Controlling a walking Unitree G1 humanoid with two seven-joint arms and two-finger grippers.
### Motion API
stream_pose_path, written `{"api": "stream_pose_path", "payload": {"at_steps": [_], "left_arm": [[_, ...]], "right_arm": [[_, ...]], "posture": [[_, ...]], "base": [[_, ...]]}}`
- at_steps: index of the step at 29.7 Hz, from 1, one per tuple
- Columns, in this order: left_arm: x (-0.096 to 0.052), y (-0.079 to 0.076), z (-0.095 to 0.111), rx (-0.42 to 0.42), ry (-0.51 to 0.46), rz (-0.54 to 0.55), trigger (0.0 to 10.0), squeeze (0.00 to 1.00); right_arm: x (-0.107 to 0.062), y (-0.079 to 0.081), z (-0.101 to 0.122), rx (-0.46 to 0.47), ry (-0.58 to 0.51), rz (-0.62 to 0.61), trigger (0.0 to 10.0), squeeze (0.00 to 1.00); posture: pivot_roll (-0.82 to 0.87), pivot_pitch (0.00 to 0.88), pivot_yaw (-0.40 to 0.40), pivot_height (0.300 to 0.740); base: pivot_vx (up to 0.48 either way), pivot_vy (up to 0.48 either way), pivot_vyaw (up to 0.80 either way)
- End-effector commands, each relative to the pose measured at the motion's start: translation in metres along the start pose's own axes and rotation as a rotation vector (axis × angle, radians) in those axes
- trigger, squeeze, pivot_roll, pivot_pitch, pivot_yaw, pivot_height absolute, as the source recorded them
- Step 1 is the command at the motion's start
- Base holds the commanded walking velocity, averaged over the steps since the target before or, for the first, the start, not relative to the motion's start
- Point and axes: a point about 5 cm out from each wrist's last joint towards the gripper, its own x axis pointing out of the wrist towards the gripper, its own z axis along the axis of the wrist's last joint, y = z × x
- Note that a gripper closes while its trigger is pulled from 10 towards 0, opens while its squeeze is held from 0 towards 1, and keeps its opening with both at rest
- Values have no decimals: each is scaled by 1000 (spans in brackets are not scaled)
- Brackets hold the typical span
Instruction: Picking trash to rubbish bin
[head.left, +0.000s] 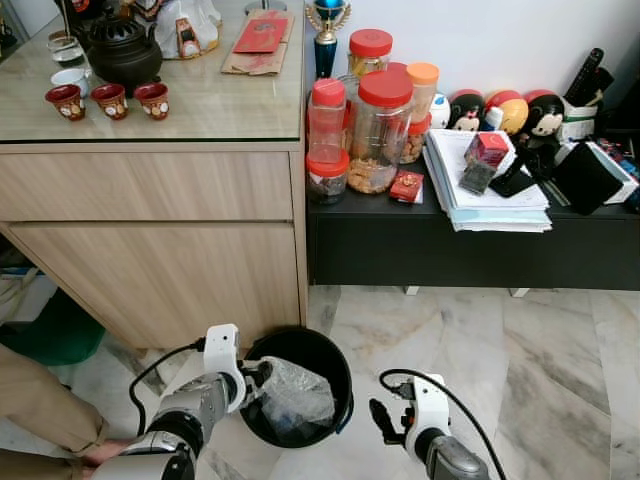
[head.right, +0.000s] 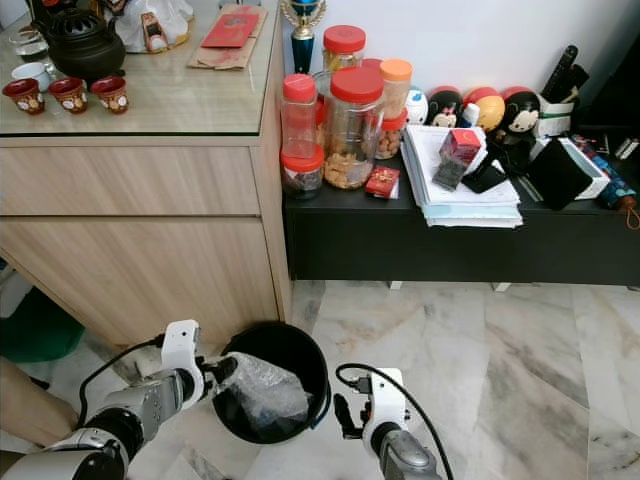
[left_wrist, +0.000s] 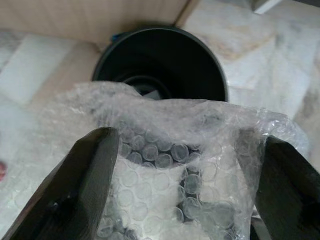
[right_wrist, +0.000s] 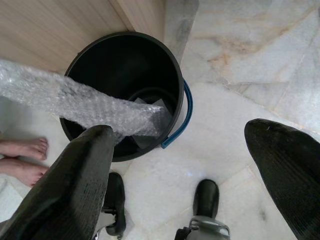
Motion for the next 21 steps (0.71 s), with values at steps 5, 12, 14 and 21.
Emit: {"api": "stream_pose_path", "payload": {"at_steps": [5, 12, 14, 21], "left_arm": [[-3, 14, -10, 28, 71, 65, 10000, 0], [-8, 33, -10, 339, 120, 196, 10000, 0], [-9, 38, -6, 415, 107, 243, 10000, 0], [-10, 40, 3, 496, 56, 307, 10000, 0]], "right_arm": [[-2, -1, -5, -6, 22, 2, 10000, 0], [-1, 0, -4, -7, 21, 8, 10000, 0], [-1, 1, -4, -11, 23, 11, 10000, 0], [-1, 1, -4, -16, 23, 11, 10000, 0]], "posture": [[64, 179, -31, 740], [65, 168, -30, 740], [68, 164, -30, 740], [68, 165, -34, 740]], "base": [[0, 0, 0], [0, 0, 0], [0, 0, 0], [0, 0, 0]]}}
